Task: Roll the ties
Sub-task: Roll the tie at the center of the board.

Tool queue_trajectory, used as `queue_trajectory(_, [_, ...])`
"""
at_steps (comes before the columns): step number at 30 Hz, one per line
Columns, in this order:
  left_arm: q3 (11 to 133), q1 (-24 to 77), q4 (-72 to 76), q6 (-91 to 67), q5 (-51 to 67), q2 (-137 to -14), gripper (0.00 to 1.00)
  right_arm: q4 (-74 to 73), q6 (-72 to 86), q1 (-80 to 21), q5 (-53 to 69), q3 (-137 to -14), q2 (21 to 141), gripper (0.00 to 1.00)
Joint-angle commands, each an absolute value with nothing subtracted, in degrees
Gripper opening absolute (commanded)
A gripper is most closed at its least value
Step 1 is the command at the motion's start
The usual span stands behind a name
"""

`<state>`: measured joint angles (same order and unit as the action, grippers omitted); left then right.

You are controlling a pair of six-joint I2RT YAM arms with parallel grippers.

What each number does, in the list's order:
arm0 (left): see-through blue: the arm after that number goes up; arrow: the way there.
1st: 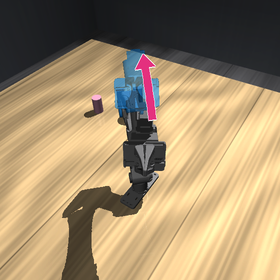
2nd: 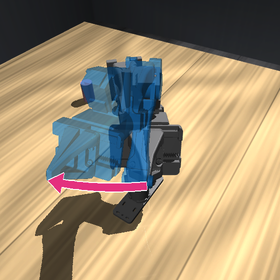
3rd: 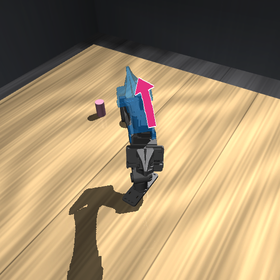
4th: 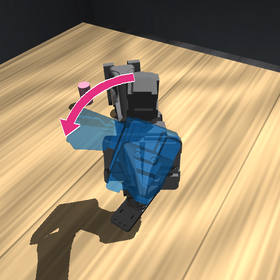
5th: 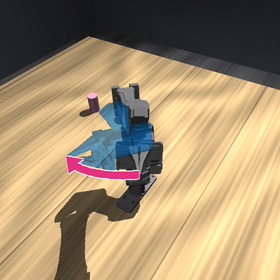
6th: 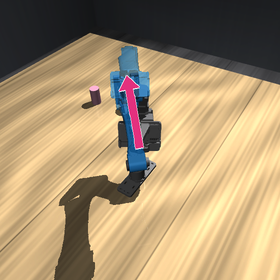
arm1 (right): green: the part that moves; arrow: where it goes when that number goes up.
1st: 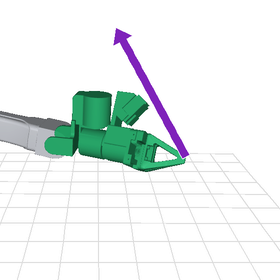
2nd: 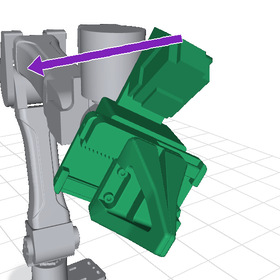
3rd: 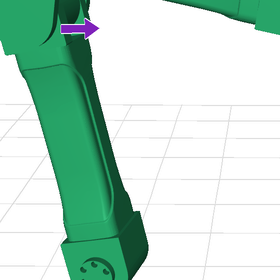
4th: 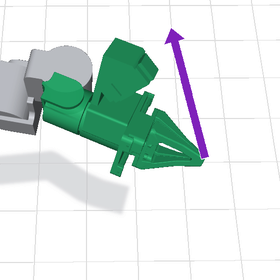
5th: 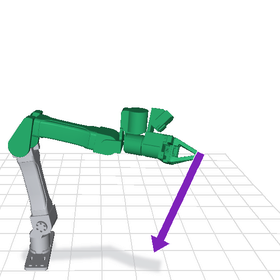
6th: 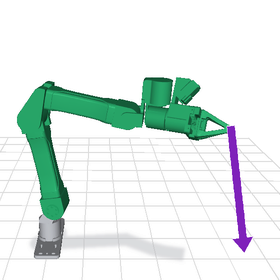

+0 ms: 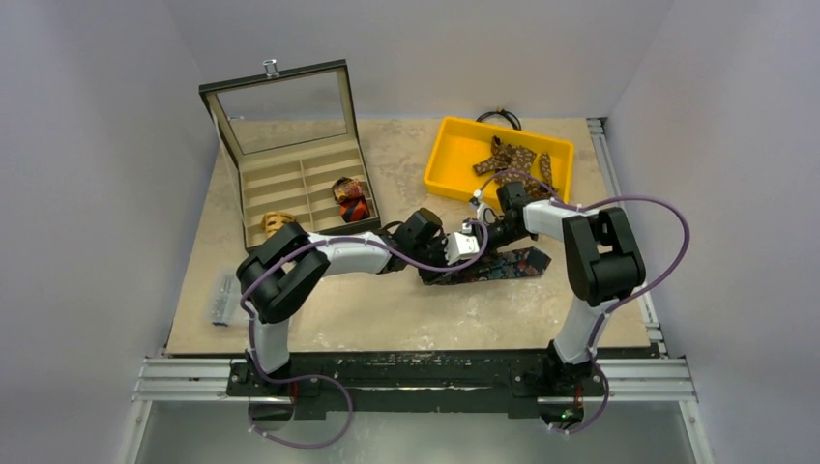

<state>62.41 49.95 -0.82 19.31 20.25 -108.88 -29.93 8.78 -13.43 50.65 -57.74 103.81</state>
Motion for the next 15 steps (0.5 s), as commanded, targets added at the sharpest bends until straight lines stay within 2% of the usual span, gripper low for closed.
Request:
queue_trajectory(1, [61.77, 50.37, -9.55, 20.13, 17.92, -112.10, 0.32, -27.94, 9.16, -13.25, 51.04, -59.32, 105.36, 0.28])
queue_trajectory(4, [61.87, 50.36, -9.29, 20.46, 18.39, -112.05, 0.35, -28.46, 7.98, -13.07, 49.85, -59.14, 105.85, 0.00])
queue_trajectory(6, [61.90, 50.36, -9.02, 20.65, 19.32, -111.79, 0.40, -29.13, 6.98, -12.70, 48.92, -58.45, 106.35, 0.00])
queue_trajectory(10, [60.54, 49.17, -4.62, 20.12, 23.56, -109.94, 0.60, -31.67, 4.79, -11.58, 43.82, -58.00, 107.53, 0.00])
queue_trajectory(12, [59.20, 47.94, 0.09, 19.99, 26.25, -108.52, 0.65, -32.71, 3.95, -10.63, 40.70, -58.16, 108.35, 0.00])
queue_trajectory(15, [59.11, 46.96, 5.04, 19.54, 29.51, -107.85, 0.67, -34.02, 2.98, -10.29, 37.50, -58.89, 109.25, 0.00])
